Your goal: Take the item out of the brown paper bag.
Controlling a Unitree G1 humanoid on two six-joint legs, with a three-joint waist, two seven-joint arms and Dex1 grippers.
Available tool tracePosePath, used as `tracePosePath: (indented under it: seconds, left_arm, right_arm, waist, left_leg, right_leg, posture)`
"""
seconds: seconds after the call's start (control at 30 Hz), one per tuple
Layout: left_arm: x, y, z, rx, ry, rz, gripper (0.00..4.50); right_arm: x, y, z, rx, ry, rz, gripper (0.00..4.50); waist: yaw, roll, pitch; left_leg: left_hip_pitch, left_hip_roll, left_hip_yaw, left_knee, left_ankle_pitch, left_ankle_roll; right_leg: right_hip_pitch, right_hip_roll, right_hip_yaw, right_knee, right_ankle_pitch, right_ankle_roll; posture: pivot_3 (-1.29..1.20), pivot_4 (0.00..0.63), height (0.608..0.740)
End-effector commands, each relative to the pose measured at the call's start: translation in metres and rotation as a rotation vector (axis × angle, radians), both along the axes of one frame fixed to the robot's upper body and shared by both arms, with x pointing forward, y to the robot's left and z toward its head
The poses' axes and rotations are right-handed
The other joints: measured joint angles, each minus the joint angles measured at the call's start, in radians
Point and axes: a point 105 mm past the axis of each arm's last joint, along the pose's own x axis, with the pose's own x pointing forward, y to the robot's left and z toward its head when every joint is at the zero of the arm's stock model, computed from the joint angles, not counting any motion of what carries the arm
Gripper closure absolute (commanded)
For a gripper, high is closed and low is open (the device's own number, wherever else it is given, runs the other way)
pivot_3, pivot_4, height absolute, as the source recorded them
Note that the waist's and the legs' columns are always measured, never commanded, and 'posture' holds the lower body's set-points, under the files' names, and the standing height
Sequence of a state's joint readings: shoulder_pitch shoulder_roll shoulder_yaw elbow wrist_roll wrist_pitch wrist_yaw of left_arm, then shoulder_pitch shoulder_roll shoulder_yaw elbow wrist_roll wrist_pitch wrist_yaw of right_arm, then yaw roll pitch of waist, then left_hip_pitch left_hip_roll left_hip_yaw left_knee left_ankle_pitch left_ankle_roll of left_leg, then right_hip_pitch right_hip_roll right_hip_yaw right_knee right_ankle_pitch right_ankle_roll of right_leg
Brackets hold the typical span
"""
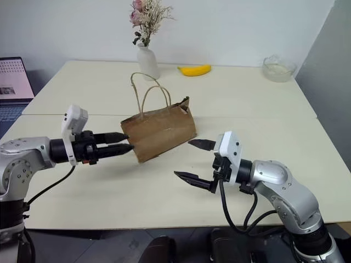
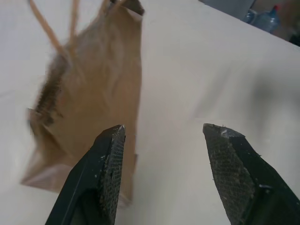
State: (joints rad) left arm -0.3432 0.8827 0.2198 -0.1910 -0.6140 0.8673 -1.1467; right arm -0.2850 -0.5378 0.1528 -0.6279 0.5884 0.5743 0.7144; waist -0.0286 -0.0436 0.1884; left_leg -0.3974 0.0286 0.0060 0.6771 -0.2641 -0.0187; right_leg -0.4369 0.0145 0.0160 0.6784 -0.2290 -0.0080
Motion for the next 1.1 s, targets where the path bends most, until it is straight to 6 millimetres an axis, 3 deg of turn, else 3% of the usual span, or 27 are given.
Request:
tracePosePath:
  seconds: [0.03,0.2,0.3,0.73,1.1]
  left_arm:
    - [-0.016,-0.018,-0.020,0.051,0.057,-0.079,1.72]
    - [0.008,-0.026,-0.054,0.120,-0.012,0.065,1.72]
    - [0.013,-0.026,-0.063,0.140,-0.046,0.115,1.72]
    - [0.046,0.005,-0.067,0.245,-0.153,0.230,1.72]
    - [0.073,0.000,-0.064,0.240,-0.209,0.234,1.72]
  right_arm:
    - [-0.007,0.002,0.008,0.019,-0.044,0.010,0.00]
    - [-0.007,0.003,0.009,0.013,-0.048,0.006,0.00]
    - [-0.006,0.002,0.008,0.001,-0.049,-0.001,0.00]
    - [0.007,-0.003,-0.014,-0.149,-0.020,-0.093,0.00]
    - [0.008,-0.001,-0.018,-0.166,-0.022,-0.087,0.00]
  waist:
    - [0.000,0.000,0.000]
    - [0.003,0.000,0.000]
    - [0.002,0.000,0.000]
    - [0.002,0.000,0.000]
    - [0.002,0.000,0.000]
  left_leg:
    - [0.000,0.000,0.000,0.000,0.000,0.000]
    - [0.000,0.000,-0.001,0.000,0.000,0.000]
    - [0.000,0.000,0.000,0.000,0.000,0.000]
    - [0.000,0.000,0.000,0.000,0.000,0.000]
    - [0.000,-0.001,0.000,0.000,0.000,0.000]
  right_leg:
    - [0.000,0.000,0.000,0.000,0.000,0.000]
    - [0.001,0.000,0.000,0.000,0.000,0.000]
    - [0.000,0.000,0.000,0.000,0.000,0.000]
    - [0.000,0.000,0.000,0.000,0.000,0.000]
    - [0.000,0.000,0.000,0.000,0.000,0.000]
  posture:
    - [0.00,0.150,0.740]
    - [0.00,0.150,0.740]
    - [0.00,0.150,0.740]
    - [0.00,0.150,0.740]
    - [0.00,0.150,0.740]
